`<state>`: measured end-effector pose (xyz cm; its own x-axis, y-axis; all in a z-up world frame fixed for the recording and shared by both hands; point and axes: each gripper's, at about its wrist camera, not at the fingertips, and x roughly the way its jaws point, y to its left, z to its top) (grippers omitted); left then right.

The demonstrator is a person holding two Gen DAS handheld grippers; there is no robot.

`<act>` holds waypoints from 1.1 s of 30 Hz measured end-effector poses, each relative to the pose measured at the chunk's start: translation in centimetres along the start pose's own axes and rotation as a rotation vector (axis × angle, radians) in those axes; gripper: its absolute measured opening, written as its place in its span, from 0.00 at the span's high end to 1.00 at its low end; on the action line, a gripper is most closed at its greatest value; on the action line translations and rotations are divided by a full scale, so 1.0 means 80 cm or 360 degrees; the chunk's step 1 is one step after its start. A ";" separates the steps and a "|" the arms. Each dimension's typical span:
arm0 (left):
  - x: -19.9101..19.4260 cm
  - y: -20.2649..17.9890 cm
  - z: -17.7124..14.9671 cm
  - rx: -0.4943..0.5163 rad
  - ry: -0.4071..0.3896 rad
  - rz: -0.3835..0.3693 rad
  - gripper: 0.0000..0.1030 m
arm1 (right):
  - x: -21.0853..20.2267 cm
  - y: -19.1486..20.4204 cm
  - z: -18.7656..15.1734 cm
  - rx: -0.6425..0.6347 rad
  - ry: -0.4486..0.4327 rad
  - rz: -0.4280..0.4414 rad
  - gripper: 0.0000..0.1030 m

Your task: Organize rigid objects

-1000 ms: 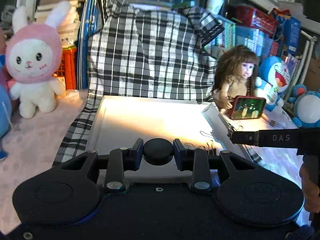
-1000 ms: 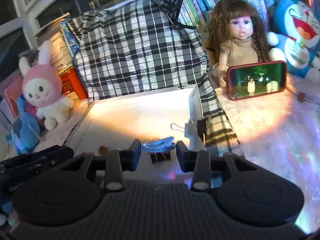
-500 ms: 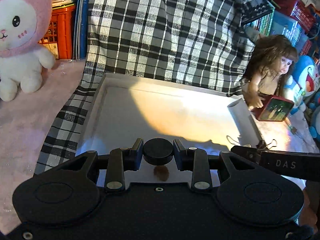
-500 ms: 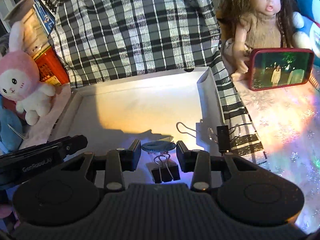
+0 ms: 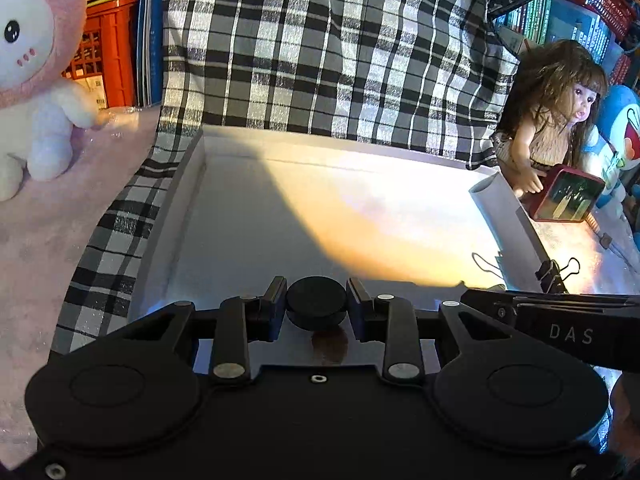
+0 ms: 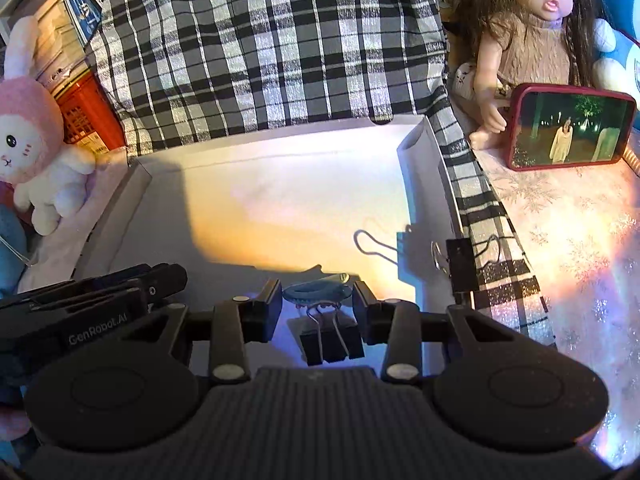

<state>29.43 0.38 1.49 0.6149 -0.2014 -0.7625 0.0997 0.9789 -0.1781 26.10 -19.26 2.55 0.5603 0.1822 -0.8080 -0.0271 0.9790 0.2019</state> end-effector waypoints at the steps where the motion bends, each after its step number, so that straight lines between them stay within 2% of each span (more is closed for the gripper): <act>1: 0.001 0.000 0.000 0.0004 0.0004 0.0001 0.70 | 0.001 0.000 -0.001 0.0001 0.0009 -0.0008 0.57; 12: 0.004 0.001 -0.002 0.0024 -0.0006 0.0008 0.70 | 0.004 0.006 -0.004 -0.0020 0.0008 -0.0036 0.57; 17: -0.001 0.000 -0.003 0.0029 -0.0026 0.0005 0.70 | 0.002 0.000 -0.006 0.0025 0.0001 0.0028 0.54; 20: -0.010 0.000 -0.003 0.0033 -0.0057 -0.0006 0.62 | -0.004 -0.004 -0.007 0.0032 -0.0018 0.0053 0.42; 26: -0.038 -0.001 -0.005 0.0044 -0.0126 -0.0018 0.52 | -0.027 -0.006 -0.008 0.0019 -0.0085 0.0082 0.37; 33: -0.082 -0.011 -0.021 0.0109 -0.0225 -0.0047 0.32 | -0.061 -0.014 -0.022 -0.0015 -0.0187 0.0123 0.27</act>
<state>23.98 0.77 5.59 0.7142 -0.2279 -0.6617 0.1695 0.9737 -0.1524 21.96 -21.04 5.29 0.6494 0.2457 -0.7197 -0.0814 0.9634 0.2554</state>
